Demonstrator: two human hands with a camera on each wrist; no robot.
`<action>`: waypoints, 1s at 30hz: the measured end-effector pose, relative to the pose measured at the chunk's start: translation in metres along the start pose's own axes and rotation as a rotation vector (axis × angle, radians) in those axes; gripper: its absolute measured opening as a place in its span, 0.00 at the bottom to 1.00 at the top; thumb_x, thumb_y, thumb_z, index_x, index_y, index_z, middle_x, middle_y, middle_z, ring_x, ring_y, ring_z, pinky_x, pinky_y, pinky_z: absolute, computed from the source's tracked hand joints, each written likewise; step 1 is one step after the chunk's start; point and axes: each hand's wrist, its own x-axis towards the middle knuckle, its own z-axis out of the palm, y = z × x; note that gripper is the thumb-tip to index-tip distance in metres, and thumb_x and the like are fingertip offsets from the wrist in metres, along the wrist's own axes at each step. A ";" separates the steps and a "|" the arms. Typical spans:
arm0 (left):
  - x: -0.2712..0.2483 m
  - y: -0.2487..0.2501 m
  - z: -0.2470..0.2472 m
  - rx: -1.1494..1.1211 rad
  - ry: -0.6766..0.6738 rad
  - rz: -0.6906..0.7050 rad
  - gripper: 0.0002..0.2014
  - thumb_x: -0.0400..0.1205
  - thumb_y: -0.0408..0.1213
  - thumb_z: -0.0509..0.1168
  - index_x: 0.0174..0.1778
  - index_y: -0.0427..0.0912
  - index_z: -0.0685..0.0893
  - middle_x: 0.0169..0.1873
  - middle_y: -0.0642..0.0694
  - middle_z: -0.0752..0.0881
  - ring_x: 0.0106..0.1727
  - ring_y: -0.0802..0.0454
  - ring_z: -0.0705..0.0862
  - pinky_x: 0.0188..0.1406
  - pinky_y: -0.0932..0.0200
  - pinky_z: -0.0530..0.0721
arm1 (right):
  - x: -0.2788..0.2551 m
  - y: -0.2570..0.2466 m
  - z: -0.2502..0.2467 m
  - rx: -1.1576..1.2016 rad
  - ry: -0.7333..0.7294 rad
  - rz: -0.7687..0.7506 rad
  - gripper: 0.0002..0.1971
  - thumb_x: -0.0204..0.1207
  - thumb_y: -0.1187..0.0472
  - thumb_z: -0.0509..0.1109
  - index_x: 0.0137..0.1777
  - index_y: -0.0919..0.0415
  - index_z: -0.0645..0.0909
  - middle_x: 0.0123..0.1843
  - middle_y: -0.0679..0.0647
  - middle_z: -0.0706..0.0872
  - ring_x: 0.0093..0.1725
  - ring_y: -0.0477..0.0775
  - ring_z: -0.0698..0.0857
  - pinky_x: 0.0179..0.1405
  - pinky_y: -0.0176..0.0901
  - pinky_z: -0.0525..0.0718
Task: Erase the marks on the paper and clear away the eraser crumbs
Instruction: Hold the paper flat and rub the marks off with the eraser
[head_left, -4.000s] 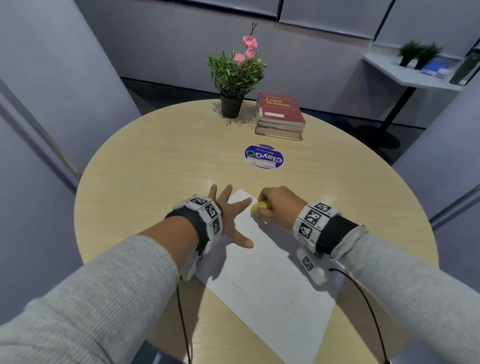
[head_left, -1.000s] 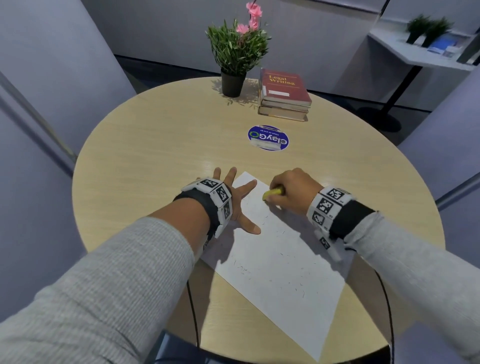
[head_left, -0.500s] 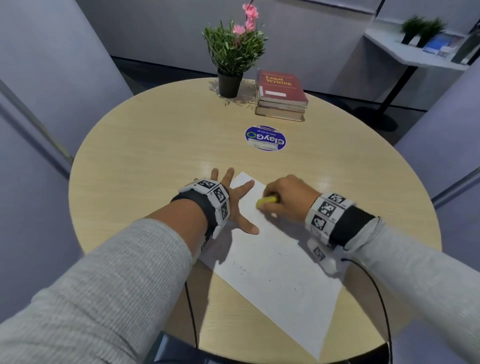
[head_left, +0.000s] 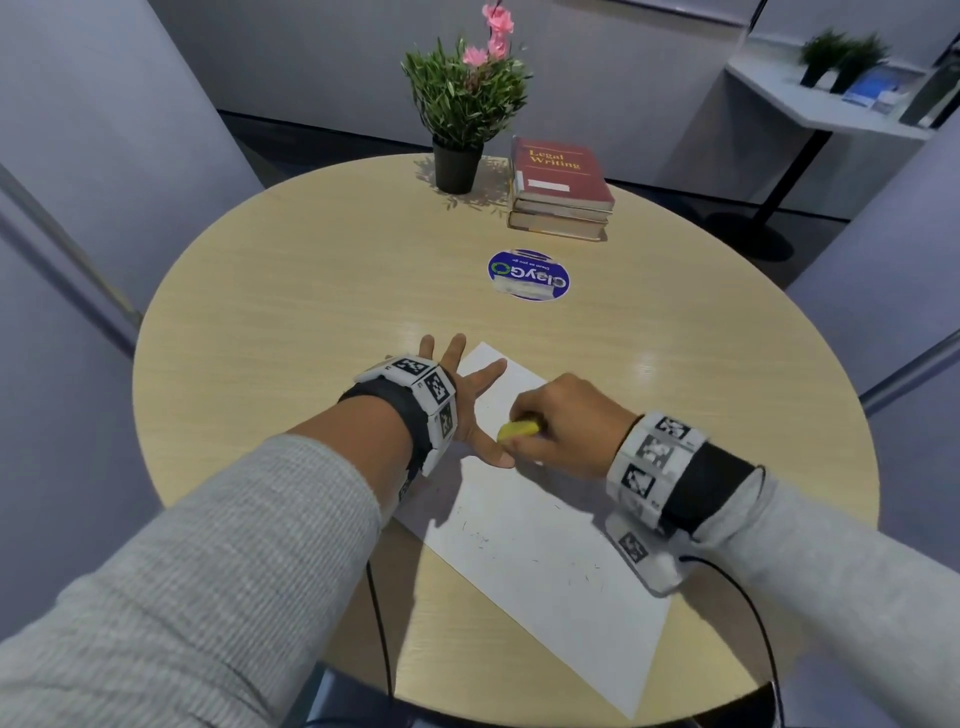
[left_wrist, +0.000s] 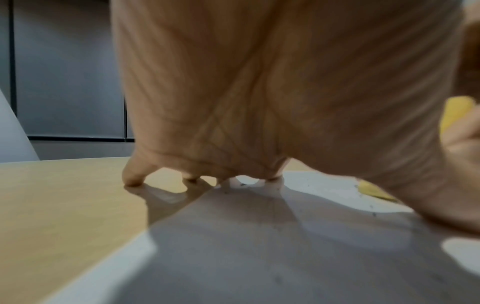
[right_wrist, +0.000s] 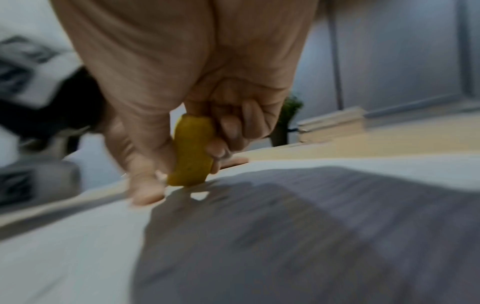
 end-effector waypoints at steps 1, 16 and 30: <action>0.000 0.000 0.000 -0.002 -0.006 0.000 0.66 0.51 0.83 0.65 0.77 0.73 0.31 0.81 0.47 0.27 0.79 0.28 0.28 0.73 0.18 0.47 | 0.002 0.006 -0.005 0.005 0.016 0.036 0.15 0.71 0.46 0.71 0.43 0.58 0.87 0.36 0.55 0.89 0.37 0.56 0.85 0.40 0.49 0.83; -0.003 0.001 -0.002 0.007 -0.022 0.003 0.67 0.49 0.83 0.66 0.77 0.73 0.30 0.81 0.47 0.26 0.79 0.28 0.28 0.72 0.17 0.47 | -0.007 0.005 -0.005 -0.051 0.019 0.053 0.15 0.71 0.46 0.70 0.43 0.59 0.86 0.35 0.55 0.87 0.36 0.57 0.84 0.39 0.51 0.84; -0.005 0.001 -0.004 0.017 -0.022 0.003 0.67 0.49 0.83 0.65 0.76 0.74 0.30 0.81 0.47 0.27 0.79 0.27 0.28 0.72 0.17 0.46 | -0.003 0.028 -0.026 -0.036 0.076 0.176 0.13 0.71 0.47 0.72 0.42 0.58 0.87 0.36 0.55 0.88 0.39 0.57 0.85 0.43 0.52 0.85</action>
